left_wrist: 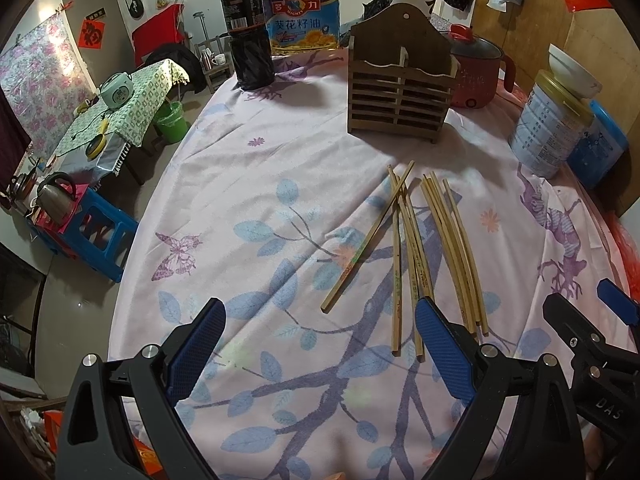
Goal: Organize utensils
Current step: 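Move the right tool toward the chopsticks while the left tool also approaches them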
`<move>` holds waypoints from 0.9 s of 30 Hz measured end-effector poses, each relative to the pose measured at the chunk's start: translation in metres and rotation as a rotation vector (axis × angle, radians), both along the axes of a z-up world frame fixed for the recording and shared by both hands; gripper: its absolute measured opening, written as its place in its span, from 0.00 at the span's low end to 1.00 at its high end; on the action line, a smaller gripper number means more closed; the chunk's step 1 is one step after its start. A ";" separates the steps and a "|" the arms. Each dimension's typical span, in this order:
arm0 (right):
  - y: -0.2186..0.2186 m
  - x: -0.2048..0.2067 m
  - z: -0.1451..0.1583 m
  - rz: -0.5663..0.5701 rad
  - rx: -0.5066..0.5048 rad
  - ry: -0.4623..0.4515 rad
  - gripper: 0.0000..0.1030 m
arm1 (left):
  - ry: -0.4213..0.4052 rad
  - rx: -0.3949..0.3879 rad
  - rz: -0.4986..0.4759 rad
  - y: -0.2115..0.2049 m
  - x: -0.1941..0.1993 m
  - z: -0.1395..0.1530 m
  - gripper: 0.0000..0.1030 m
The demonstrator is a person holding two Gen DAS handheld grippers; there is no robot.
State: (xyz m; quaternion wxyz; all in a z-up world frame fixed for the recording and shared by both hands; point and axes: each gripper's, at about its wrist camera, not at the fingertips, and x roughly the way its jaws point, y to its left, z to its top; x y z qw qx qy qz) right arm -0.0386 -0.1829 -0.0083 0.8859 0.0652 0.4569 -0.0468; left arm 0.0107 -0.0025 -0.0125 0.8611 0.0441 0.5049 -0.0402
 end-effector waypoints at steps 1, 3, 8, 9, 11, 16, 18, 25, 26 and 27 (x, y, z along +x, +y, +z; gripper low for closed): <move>0.000 0.000 0.000 0.000 0.000 0.000 0.94 | 0.002 0.000 0.000 0.000 0.000 -0.001 0.91; 0.000 0.001 -0.001 0.000 0.001 0.001 0.94 | 0.005 0.000 0.000 -0.001 0.002 -0.001 0.91; 0.000 0.001 -0.003 -0.001 0.004 0.006 0.94 | 0.019 -0.003 0.000 0.000 0.003 -0.005 0.91; -0.002 0.002 -0.005 -0.002 0.005 0.008 0.94 | 0.023 -0.004 0.002 0.001 0.004 -0.005 0.91; -0.002 0.004 -0.006 -0.004 0.007 0.011 0.94 | 0.029 -0.005 0.004 0.002 0.005 -0.006 0.91; 0.000 0.004 -0.007 -0.008 0.012 0.019 0.94 | 0.043 -0.006 0.009 0.004 0.006 -0.009 0.91; 0.001 0.003 -0.007 -0.009 0.013 0.021 0.94 | 0.043 -0.006 0.008 0.005 0.006 -0.009 0.91; 0.003 0.005 -0.008 -0.010 0.012 0.032 0.94 | 0.051 -0.011 0.013 0.007 0.007 -0.011 0.91; 0.004 0.005 -0.008 -0.010 0.011 0.036 0.94 | 0.055 -0.012 0.015 0.008 0.008 -0.012 0.91; 0.003 0.005 -0.009 -0.010 0.010 0.037 0.94 | 0.059 -0.012 0.016 0.009 0.008 -0.013 0.91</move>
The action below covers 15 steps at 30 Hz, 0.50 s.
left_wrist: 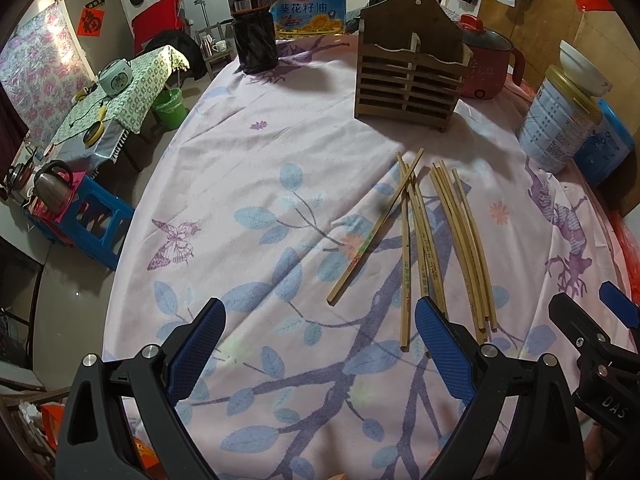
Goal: Organize utensils
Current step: 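Move the right tool toward the chopsticks while the left tool also approaches them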
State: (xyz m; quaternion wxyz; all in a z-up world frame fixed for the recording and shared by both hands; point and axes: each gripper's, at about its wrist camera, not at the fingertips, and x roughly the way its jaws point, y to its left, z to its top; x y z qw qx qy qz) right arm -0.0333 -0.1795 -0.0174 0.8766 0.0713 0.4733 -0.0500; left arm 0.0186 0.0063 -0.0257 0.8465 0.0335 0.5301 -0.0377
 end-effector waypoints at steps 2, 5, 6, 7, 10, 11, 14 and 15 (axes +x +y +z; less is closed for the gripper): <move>0.000 0.001 -0.003 -0.001 0.001 0.014 0.94 | 0.006 0.002 0.002 0.001 0.001 -0.003 0.91; -0.005 0.004 -0.011 -0.002 -0.014 0.025 0.94 | 0.013 0.021 0.007 0.004 0.005 -0.010 0.91; -0.009 0.006 -0.014 -0.004 -0.032 0.017 0.94 | 0.016 0.036 0.011 0.005 0.006 -0.014 0.91; -0.014 0.007 -0.017 -0.013 -0.054 0.015 0.94 | 0.020 0.047 0.015 0.006 0.007 -0.017 0.91; -0.041 0.011 -0.039 -0.049 -0.099 0.039 0.95 | 0.031 0.084 0.035 0.012 0.009 -0.027 0.91; -0.051 0.012 -0.048 -0.051 -0.099 0.058 0.95 | 0.030 0.102 0.042 0.012 0.008 -0.030 0.91; -0.074 0.015 -0.068 -0.049 -0.107 0.097 0.95 | 0.038 0.123 0.062 0.012 0.006 -0.036 0.91; -0.080 0.016 -0.072 -0.043 -0.103 0.100 0.95 | 0.044 0.125 0.067 0.010 0.005 -0.037 0.91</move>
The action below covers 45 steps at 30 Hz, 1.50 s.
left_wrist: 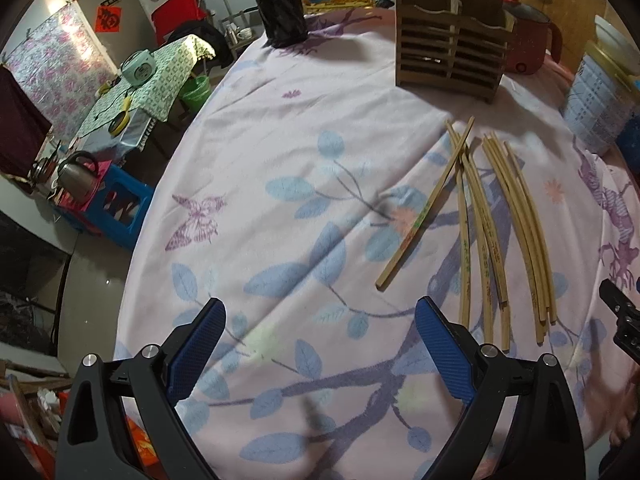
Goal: Organize utensils
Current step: 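Move the right tool toward the chopsticks while the left tool also approaches them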
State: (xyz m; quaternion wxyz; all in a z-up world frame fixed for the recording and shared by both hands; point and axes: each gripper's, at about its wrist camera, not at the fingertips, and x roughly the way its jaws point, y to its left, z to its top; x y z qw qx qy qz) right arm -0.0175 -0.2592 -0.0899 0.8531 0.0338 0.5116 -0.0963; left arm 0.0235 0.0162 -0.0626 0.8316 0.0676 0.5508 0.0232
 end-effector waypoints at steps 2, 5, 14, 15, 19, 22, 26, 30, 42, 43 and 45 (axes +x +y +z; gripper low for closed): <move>-0.009 0.002 -0.007 0.024 0.017 -0.011 0.95 | 0.012 -0.003 0.005 -0.005 -0.002 -0.002 0.91; -0.019 0.009 -0.016 0.081 0.050 -0.015 0.95 | 0.028 -0.002 0.044 -0.011 -0.010 -0.003 0.91; -0.017 0.027 -0.032 0.207 0.039 -0.029 0.95 | 0.070 0.054 0.206 -0.011 -0.050 -0.006 0.91; -0.017 0.027 -0.032 0.209 0.040 -0.039 0.95 | 0.076 0.065 0.204 -0.011 -0.053 -0.006 0.91; -0.015 0.027 -0.032 0.185 0.040 -0.057 0.95 | 0.067 0.066 0.179 -0.007 -0.048 -0.006 0.91; -0.015 0.028 -0.033 0.174 0.039 -0.058 0.95 | 0.060 0.048 0.132 -0.007 -0.032 -0.010 0.91; -0.015 0.030 -0.033 0.175 0.043 -0.059 0.96 | 0.061 0.038 0.033 -0.009 -0.009 -0.022 0.91; -0.015 0.030 -0.034 0.174 0.044 -0.059 0.96 | 0.054 0.015 -0.112 -0.017 0.015 -0.034 0.91; -0.016 0.035 -0.034 0.131 0.038 -0.090 0.96 | -0.064 -0.137 -0.326 -0.018 0.038 -0.059 0.73; -0.015 0.035 -0.035 0.124 0.035 -0.094 0.96 | -0.076 -0.135 -0.326 -0.017 0.038 -0.059 0.77; -0.015 0.038 -0.035 0.134 0.038 -0.097 0.96 | -0.075 -0.129 -0.259 -0.009 0.046 -0.066 0.96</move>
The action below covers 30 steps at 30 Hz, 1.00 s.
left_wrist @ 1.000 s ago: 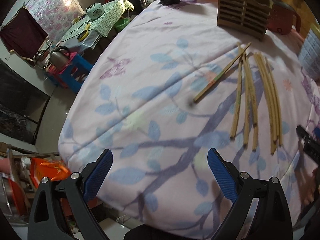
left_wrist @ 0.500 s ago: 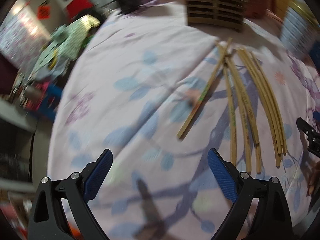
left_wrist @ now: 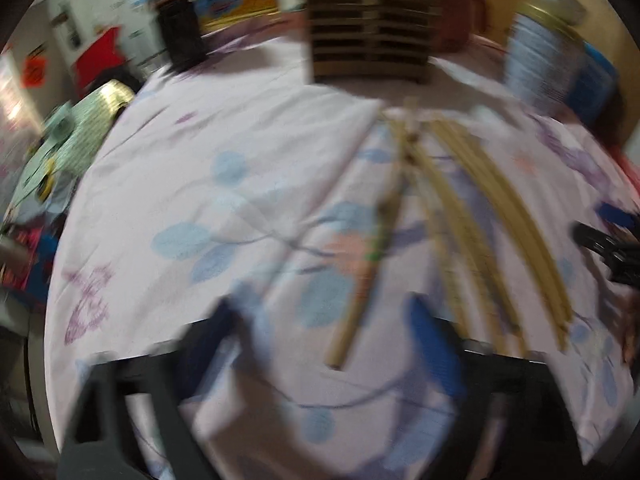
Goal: Organize utensils
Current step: 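Move the right tool toward the chopsticks while the left tool also approaches them, then close the right tool on one chopstick while the left tool grasps another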
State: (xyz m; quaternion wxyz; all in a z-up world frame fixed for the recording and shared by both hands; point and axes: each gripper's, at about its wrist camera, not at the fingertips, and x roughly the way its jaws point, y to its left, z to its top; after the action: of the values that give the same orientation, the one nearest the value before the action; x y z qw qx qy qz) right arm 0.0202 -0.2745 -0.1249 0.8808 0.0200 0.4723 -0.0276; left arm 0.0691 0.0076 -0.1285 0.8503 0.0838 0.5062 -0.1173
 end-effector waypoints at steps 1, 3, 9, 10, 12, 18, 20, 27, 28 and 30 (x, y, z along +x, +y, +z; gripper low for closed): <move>-0.001 0.002 0.000 0.005 0.002 -0.001 0.96 | -0.012 -0.027 0.030 0.007 0.002 0.000 0.96; 0.000 0.005 0.000 0.005 -0.002 0.001 0.96 | -0.011 -0.017 0.019 0.009 0.003 0.001 0.96; 0.004 0.007 0.001 -0.104 0.008 0.054 0.96 | -0.011 -0.021 0.010 0.011 0.004 0.003 0.93; 0.004 0.006 0.001 -0.131 0.011 0.069 0.96 | -0.016 -0.021 0.006 0.009 0.004 0.003 0.90; 0.005 0.007 0.001 -0.188 0.018 0.098 0.96 | -0.023 -0.024 -0.023 0.005 -0.003 0.006 0.76; 0.015 -0.006 0.001 -0.224 0.041 0.078 0.95 | -0.045 -0.040 -0.101 -0.012 -0.011 0.010 0.30; 0.028 -0.020 0.005 -0.151 0.125 0.059 0.95 | -0.031 -0.051 -0.122 -0.014 -0.013 0.011 0.09; 0.085 -0.039 0.010 0.118 0.005 0.096 0.62 | 0.004 -0.058 -0.055 0.011 -0.014 0.013 0.05; 0.086 -0.038 0.010 0.124 -0.001 0.092 0.61 | 0.008 -0.056 -0.042 0.016 -0.013 0.013 0.05; 0.087 -0.037 0.008 0.127 0.007 0.080 0.56 | 0.012 -0.052 -0.023 0.025 -0.013 0.013 0.06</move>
State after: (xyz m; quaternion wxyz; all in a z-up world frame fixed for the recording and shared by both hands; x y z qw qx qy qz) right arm -0.0167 -0.1879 -0.1165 0.8611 -0.0081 0.5076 0.0291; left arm 0.0557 0.0325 -0.1157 0.8477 0.0668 0.5072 -0.1406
